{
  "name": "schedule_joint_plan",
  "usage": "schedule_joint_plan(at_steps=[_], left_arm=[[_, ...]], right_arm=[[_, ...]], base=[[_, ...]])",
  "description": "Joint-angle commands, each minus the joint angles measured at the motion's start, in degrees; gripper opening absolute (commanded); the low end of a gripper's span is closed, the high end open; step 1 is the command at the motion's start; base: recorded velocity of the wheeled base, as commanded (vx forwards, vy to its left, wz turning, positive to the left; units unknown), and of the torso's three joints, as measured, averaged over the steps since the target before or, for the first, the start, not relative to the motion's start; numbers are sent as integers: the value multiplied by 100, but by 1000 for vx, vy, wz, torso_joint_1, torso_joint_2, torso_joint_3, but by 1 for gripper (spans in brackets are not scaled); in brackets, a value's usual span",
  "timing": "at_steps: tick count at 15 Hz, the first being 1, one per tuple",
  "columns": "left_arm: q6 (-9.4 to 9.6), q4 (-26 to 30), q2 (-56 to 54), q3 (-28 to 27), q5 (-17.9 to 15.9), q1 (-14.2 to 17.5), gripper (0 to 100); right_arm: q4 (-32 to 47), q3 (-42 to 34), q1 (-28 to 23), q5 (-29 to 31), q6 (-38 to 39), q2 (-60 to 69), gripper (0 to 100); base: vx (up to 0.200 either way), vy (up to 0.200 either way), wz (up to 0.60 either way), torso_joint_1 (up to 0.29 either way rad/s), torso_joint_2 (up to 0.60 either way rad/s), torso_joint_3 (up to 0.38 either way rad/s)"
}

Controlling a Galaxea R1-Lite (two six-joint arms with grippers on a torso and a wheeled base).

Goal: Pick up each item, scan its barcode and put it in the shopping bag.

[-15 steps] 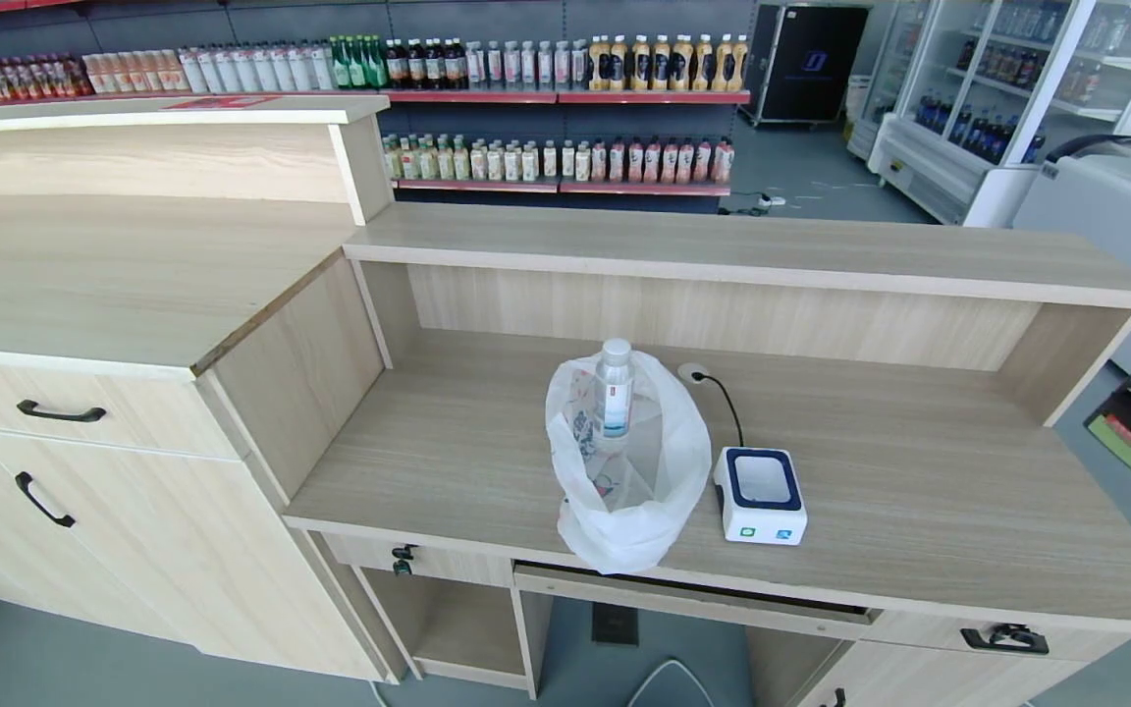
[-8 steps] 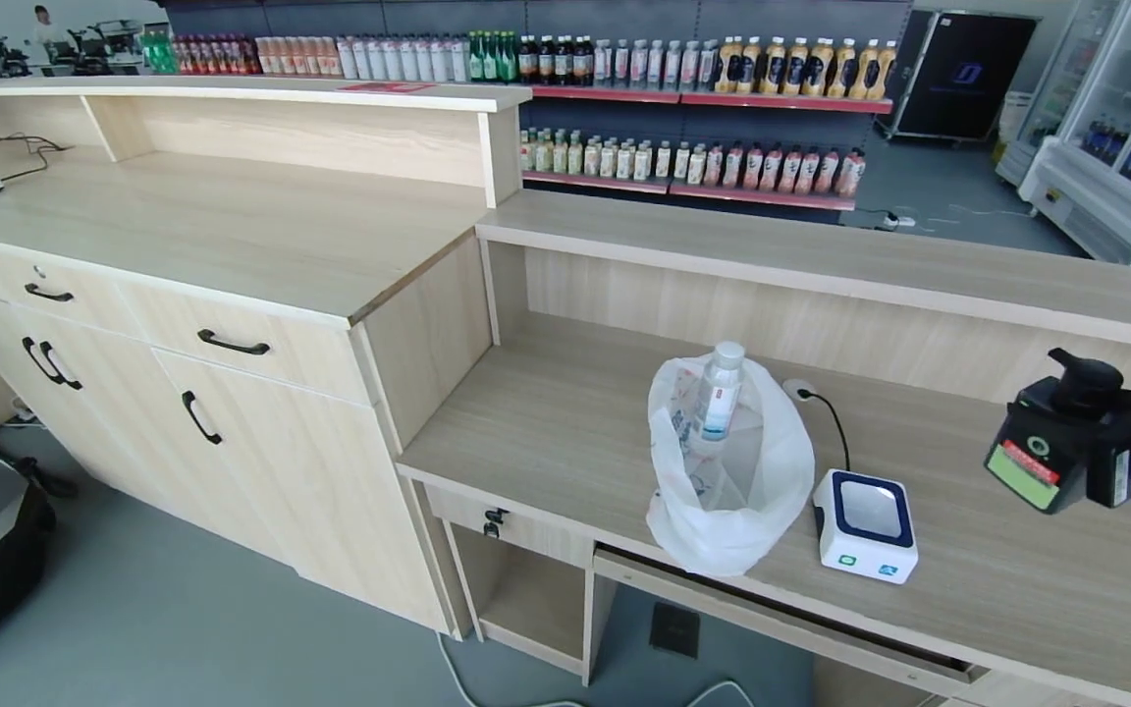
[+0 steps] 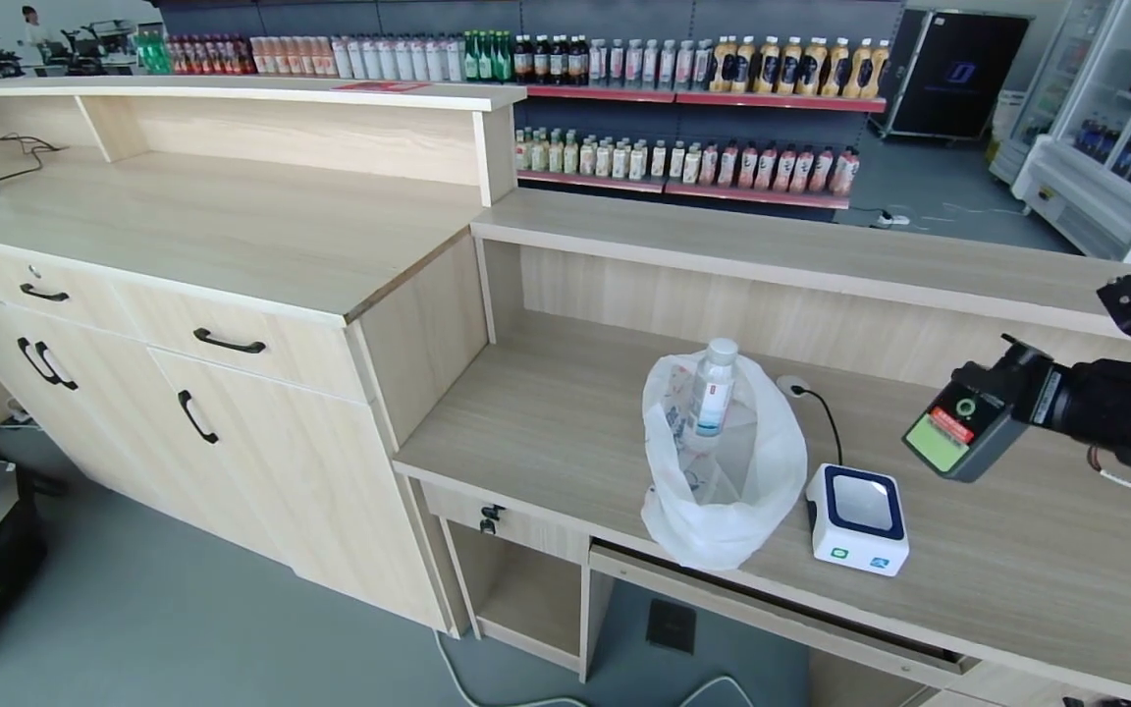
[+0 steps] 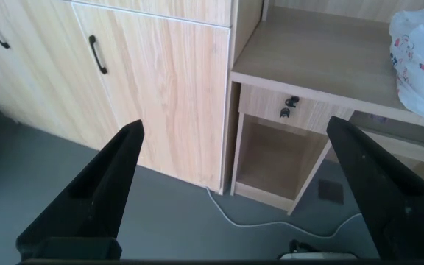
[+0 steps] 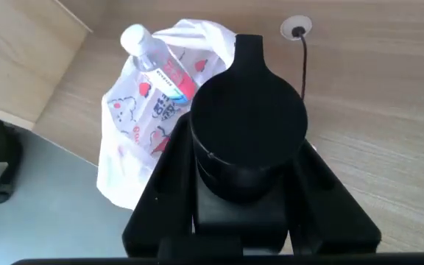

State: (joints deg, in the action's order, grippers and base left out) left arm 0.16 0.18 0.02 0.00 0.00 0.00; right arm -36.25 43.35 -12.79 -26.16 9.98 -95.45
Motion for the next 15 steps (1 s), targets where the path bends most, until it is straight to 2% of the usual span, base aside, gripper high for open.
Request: schedule_joint_plan(at_steps=[1, 8, 12, 15], left_arm=[[2, -1, -2, 0, 0, 0, 100], [2, -1, -2, 0, 0, 0, 100], [2, -1, -2, 0, 0, 0, 100], [2, -1, -2, 0, 0, 0, 100]], right_arm=[[-22, 675, -13, -12, 461, -852, 0], [-40, 411, -84, -161, 733, -1327, 0], [-48, 464, -110, -566, 663, -1485, 0], [-84, 517, -110, -583, 258, -1661, 0]], base=[[0, 0, 0, 0, 0, 0], [0, 0, 0, 0, 0, 0], [0, 0, 0, 0, 0, 0], [0, 0, 0, 0, 0, 0]])
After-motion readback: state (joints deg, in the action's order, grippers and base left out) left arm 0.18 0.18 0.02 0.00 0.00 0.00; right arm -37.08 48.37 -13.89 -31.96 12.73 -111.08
